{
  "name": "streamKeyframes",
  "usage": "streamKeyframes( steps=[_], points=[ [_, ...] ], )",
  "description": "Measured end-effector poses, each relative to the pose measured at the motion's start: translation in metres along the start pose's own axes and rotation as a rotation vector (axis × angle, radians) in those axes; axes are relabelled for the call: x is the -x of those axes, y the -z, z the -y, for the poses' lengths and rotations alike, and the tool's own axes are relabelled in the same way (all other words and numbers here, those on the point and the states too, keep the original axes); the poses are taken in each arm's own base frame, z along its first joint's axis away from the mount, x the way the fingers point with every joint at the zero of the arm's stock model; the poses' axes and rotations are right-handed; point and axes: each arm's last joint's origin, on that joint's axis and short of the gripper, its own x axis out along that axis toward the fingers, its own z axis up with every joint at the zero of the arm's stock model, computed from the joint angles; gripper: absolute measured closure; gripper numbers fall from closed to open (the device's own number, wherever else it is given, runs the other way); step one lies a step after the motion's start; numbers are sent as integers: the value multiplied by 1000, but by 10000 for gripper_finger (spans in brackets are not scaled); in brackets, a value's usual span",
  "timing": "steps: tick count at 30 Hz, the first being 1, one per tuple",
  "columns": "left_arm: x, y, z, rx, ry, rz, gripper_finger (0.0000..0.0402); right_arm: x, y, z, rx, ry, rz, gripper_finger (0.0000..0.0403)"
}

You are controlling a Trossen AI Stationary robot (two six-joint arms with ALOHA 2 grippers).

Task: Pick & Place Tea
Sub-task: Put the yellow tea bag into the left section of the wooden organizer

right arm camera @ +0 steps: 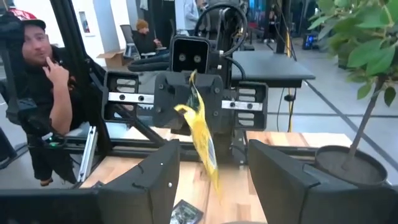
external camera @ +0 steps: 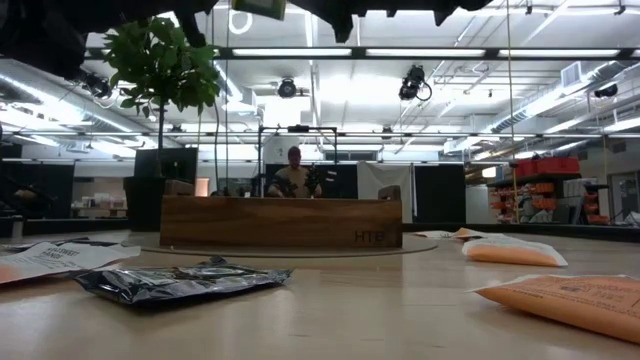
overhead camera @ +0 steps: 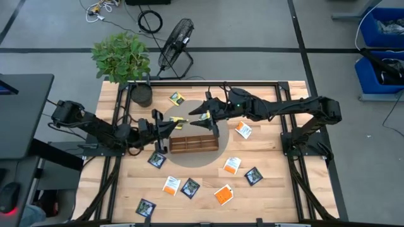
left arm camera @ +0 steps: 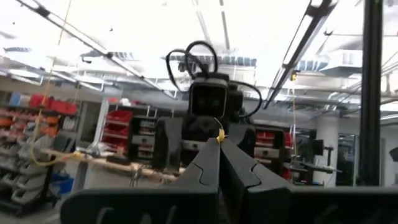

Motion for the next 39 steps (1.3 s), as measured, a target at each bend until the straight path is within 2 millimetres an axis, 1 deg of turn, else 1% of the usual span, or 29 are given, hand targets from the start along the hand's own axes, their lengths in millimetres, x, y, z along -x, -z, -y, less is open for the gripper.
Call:
streamKeyframes(
  steps=[5, 9, 13, 21, 23, 28, 35, 39],
  points=[
    [-1, 0, 0, -14, 1, -5, 400, -1, -1, 0, 5, 0, 12, 211],
    [-1, 0, 0, -15, 1, -6, 400, 0, -1, 0, 6, 0, 15, 235],
    [-1, 0, 0, -17, -2, -6, 400, -1, -2, -1, 9, -12, 21, 274],
    [-2, 1, -3, -30, -11, -9, 400, -1, -2, -1, 16, -16, 29, 376],
    [-2, 2, -3, -33, -12, -12, 400, -1, -2, -2, 33, -18, 28, 395],
    [-2, 3, -3, -69, -12, -25, 400, -2, -2, -7, 55, -34, 28, 399],
    [-1, 7, -3, -92, -18, -61, 399, -1, 0, -8, 45, -33, -3, 401],
    [0, 7, 1, -130, 0, -65, 399, -1, 1, -8, 41, -31, -11, 401]
  ],
)
